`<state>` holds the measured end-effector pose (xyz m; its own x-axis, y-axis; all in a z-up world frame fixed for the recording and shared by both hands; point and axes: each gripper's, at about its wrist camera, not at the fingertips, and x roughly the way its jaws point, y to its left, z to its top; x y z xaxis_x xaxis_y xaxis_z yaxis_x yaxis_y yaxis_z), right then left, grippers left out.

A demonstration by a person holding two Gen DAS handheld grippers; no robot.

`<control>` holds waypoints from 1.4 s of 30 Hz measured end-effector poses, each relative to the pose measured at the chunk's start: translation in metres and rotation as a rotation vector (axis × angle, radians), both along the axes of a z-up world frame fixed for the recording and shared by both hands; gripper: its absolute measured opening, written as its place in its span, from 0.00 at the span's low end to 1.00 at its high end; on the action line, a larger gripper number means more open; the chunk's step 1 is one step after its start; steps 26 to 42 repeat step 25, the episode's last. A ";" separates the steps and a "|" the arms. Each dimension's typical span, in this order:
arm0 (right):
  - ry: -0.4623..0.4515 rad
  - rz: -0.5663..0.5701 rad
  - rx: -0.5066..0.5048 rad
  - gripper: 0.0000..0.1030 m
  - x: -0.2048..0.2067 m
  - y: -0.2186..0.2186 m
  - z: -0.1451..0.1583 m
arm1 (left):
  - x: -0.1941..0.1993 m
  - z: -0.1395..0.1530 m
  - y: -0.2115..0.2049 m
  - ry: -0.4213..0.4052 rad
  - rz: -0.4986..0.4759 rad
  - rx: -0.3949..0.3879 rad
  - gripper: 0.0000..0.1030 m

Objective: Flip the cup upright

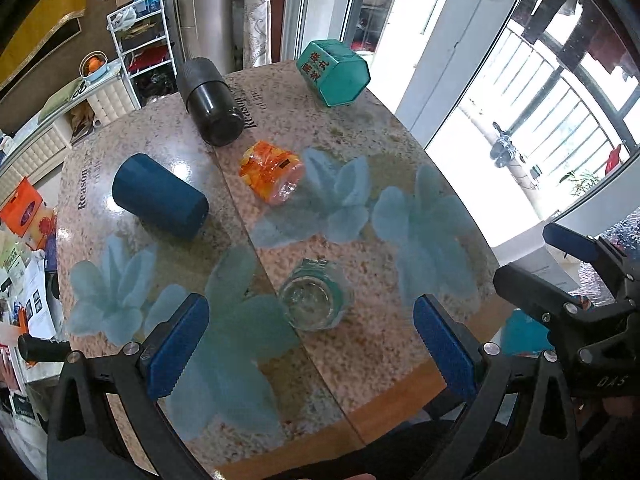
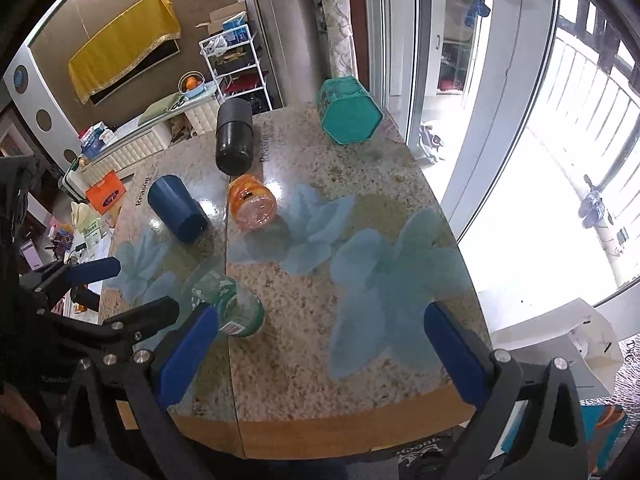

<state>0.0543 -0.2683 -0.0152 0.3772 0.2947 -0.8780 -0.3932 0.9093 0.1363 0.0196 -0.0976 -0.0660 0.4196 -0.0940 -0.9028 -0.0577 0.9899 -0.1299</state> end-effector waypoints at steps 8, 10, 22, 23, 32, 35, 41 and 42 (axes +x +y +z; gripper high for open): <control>0.005 0.008 0.010 1.00 0.001 -0.003 -0.001 | -0.001 0.001 -0.003 0.000 0.000 0.006 1.00; 0.003 0.007 0.011 1.00 0.001 -0.003 0.000 | -0.002 0.002 -0.003 0.000 0.000 0.009 1.00; 0.010 0.009 0.016 1.00 -0.001 -0.005 -0.002 | -0.007 0.001 -0.004 -0.007 -0.001 0.010 1.00; 0.010 0.010 0.015 1.00 -0.002 -0.005 -0.002 | -0.007 0.001 -0.003 -0.010 0.004 0.011 1.00; 0.009 0.012 0.014 1.00 -0.003 -0.004 -0.002 | -0.008 0.001 -0.003 -0.010 0.000 0.004 1.00; 0.009 0.012 0.014 1.00 -0.003 -0.004 -0.002 | -0.008 0.001 -0.003 -0.010 0.000 0.004 1.00; 0.009 0.012 0.014 1.00 -0.003 -0.004 -0.002 | -0.008 0.001 -0.003 -0.010 0.000 0.004 1.00; 0.009 0.012 0.014 1.00 -0.003 -0.004 -0.002 | -0.008 0.001 -0.003 -0.010 0.000 0.004 1.00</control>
